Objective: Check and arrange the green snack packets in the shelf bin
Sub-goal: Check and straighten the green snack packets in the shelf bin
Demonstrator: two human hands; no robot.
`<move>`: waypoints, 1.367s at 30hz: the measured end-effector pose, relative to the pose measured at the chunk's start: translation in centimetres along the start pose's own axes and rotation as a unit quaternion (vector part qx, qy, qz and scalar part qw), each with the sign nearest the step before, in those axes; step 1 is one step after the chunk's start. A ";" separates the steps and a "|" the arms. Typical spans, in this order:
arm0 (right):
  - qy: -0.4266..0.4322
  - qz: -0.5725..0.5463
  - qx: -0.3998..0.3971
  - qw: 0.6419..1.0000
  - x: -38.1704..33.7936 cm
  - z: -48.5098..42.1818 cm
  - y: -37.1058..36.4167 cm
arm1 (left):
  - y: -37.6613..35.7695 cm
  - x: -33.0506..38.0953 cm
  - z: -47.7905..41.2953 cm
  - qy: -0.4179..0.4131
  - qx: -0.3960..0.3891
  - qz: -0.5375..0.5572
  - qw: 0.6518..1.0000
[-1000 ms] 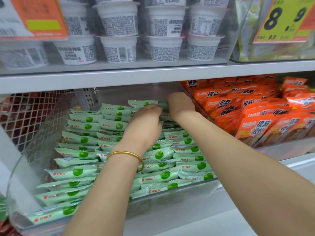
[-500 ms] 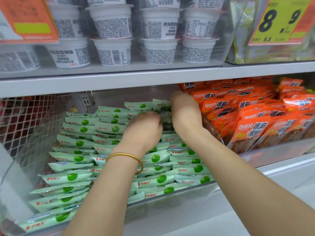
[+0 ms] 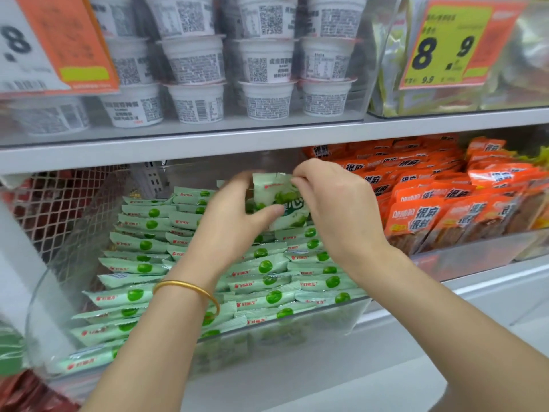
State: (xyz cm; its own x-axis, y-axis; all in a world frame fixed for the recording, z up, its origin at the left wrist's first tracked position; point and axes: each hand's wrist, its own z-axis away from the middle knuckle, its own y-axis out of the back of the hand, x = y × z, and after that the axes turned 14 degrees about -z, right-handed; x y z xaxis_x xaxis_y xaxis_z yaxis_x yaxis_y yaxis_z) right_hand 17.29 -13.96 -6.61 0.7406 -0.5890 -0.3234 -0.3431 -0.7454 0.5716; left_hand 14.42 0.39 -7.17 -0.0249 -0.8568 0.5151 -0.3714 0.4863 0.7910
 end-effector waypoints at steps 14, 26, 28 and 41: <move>-0.191 -0.286 -0.069 0.936 -0.6 0.9 1.4 | 2.4 0.2 3.8 0.034 -0.055 0.297 0.953; -0.237 -0.453 -0.079 0.856 -0.2 0.6 1.5 | 1.9 0.3 3.3 -0.018 -0.035 0.240 0.970; -0.228 -0.444 -0.068 0.864 -0.2 0.7 1.5 | 1.7 0.4 3.2 -0.016 -0.034 0.229 0.973; -0.225 -0.479 -0.057 0.847 -0.8 1.4 2.5 | 2.2 1.3 3.7 0.067 -0.100 0.318 0.940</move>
State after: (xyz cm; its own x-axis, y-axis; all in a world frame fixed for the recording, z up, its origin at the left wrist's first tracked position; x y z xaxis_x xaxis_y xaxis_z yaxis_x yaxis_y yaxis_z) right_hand 15.04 -15.79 -5.95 0.3436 0.1896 -0.9198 0.3676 -0.9284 -0.0541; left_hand 10.15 -0.27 -6.04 -0.0611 -0.3587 0.9315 -0.1387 0.9272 0.3480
